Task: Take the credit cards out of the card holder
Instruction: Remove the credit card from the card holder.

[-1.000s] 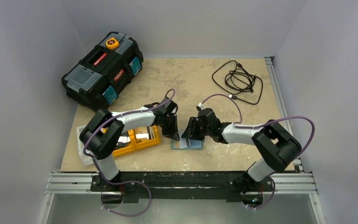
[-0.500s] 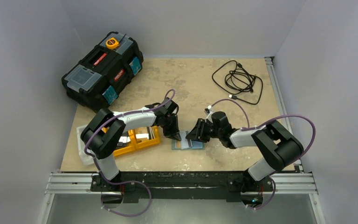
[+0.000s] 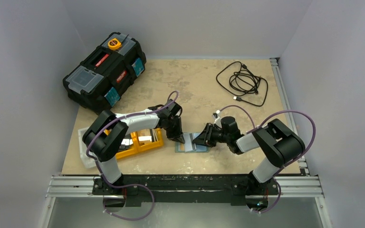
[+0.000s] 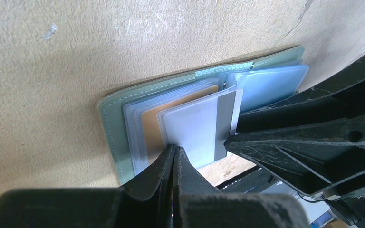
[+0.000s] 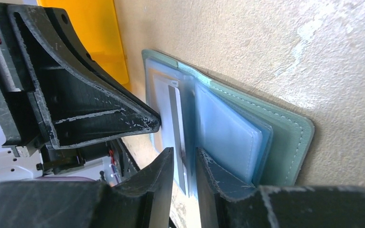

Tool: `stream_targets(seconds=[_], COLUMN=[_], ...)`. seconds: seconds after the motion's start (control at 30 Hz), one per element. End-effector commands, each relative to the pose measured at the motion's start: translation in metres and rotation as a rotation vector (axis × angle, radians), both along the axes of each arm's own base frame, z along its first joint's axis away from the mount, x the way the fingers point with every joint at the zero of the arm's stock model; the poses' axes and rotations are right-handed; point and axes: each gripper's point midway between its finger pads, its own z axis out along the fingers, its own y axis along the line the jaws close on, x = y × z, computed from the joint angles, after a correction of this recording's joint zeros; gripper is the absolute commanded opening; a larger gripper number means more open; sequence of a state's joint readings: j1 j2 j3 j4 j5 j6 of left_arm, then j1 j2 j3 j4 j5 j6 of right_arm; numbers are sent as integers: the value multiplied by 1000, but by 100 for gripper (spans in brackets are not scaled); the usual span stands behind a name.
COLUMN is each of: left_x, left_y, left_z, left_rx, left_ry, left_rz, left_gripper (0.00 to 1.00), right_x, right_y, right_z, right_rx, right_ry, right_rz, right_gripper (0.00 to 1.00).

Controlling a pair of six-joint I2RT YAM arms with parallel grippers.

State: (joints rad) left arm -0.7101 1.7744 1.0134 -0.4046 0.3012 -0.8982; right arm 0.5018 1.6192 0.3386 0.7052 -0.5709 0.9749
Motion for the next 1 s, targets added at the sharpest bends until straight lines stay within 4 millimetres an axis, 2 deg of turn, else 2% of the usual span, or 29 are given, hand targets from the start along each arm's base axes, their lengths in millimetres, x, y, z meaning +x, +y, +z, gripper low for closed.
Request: stream_targets(seconds=[0.0, 0.47, 0.97], left_x=[-7, -7, -6], left_y=[21, 29, 37], left_z=[-31, -36, -37], left_rx=[135, 167, 184], left_ry=[23, 32, 31], left_rz=[5, 16, 22], left_gripper=[0, 0, 0], right_x=[0, 3, 7], right_y=[3, -7, -21], right_z=[3, 0, -3], right_rx=[46, 44, -16], right_ry=[-9, 2, -17], right_rz=[9, -24, -68], right_gripper=[22, 0, 0])
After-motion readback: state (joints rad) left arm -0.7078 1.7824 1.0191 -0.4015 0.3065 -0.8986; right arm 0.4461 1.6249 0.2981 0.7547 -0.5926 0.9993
